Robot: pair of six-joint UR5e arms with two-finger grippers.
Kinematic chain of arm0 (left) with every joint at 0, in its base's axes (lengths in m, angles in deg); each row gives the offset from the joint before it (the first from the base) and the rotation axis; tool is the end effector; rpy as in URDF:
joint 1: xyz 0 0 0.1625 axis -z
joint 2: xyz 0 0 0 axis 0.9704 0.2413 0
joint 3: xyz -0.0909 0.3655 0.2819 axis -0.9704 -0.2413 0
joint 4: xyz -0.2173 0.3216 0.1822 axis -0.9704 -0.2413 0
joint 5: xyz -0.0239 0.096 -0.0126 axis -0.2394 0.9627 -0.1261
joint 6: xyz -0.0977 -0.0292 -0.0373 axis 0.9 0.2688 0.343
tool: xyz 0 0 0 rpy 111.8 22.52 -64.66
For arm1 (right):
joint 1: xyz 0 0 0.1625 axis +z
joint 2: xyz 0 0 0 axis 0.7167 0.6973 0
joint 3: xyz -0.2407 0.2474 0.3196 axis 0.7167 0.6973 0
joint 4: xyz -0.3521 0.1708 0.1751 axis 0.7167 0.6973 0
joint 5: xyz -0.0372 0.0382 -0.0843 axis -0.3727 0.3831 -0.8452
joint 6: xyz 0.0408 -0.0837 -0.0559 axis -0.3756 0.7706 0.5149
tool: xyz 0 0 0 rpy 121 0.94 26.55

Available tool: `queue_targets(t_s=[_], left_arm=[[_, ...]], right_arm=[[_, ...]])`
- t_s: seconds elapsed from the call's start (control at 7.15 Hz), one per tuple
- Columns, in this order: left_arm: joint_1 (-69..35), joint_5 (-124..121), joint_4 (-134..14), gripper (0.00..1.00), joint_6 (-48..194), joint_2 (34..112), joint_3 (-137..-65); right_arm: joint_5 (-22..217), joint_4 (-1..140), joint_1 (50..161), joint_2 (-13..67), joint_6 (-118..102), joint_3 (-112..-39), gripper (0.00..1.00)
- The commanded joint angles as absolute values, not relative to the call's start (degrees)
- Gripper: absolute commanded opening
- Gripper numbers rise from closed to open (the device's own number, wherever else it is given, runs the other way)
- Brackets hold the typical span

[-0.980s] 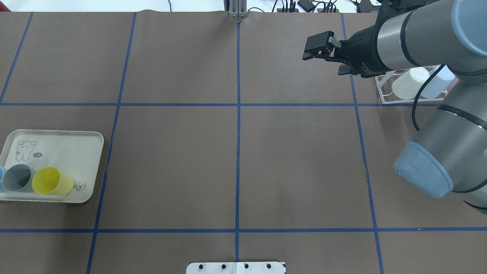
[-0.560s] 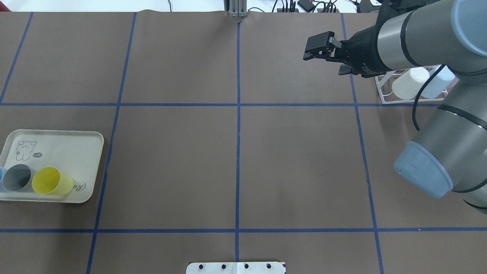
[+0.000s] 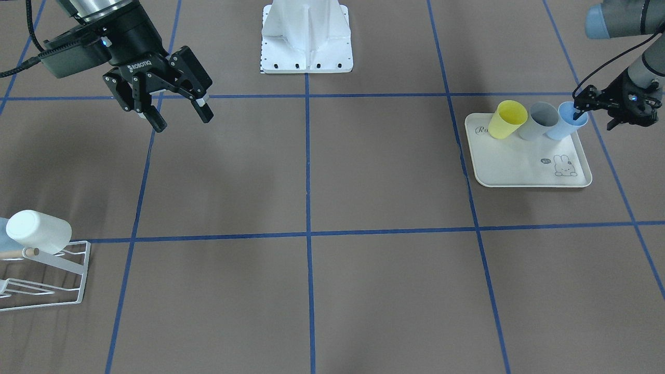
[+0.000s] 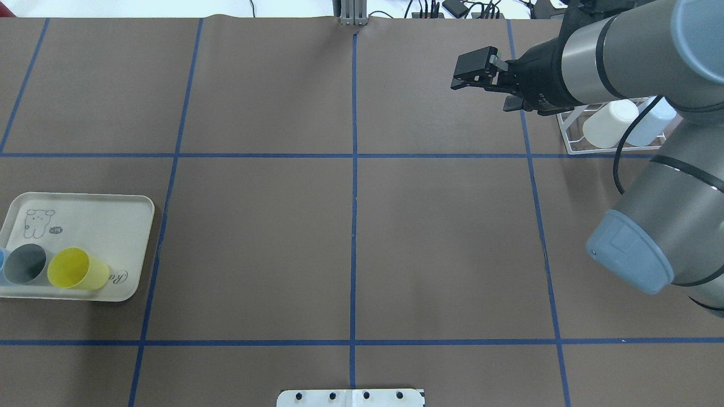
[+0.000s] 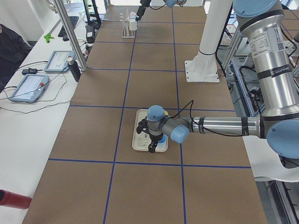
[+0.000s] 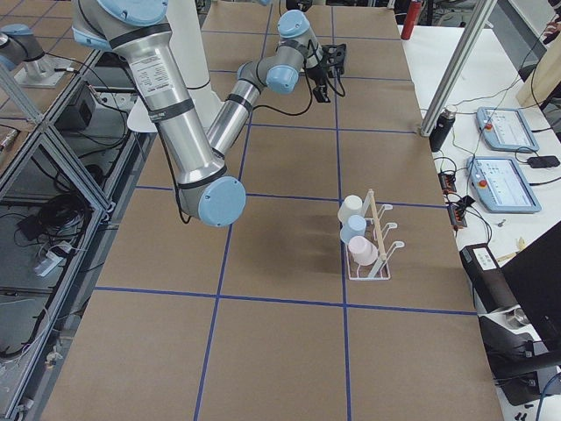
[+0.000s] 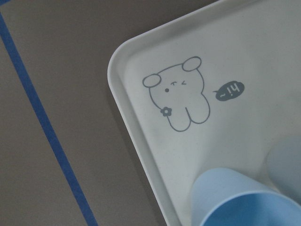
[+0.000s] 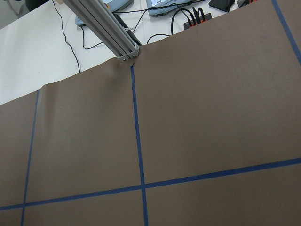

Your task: Transfer IKEA cup to right arm and place on rack

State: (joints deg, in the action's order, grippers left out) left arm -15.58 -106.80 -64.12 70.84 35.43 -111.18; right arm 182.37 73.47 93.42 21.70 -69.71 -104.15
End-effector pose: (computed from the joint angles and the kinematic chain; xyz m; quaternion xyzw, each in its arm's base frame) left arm 0.1319 -0.3703 0.6988 0.0682 0.3595 0.2005 0.9088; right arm -0.3028 -0.4802 0.1947 0.1559 -0.5360 0.1727 0.8115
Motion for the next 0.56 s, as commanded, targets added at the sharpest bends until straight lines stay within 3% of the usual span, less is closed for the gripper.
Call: queue_targets(t_s=[0.0, 0.28, 0.42], left_arm=[[-15.83, -107.03, -64.12, 0.55, 70.61, 35.52, -111.16], [-17.05, -107.12, -64.21, 0.36, 70.79, 35.87, -111.24], [-17.06, -107.04, -64.21, 0.17, 70.7, 35.88, -111.24]], right_arm=[[182.37, 73.47, 93.42, 21.54, -69.78, -104.21, 1.0], [182.37, 73.47, 93.42, 21.63, -69.69, -104.12, 1.0], [182.37, 73.56, 93.42, 21.63, -69.69, -104.12, 1.0]])
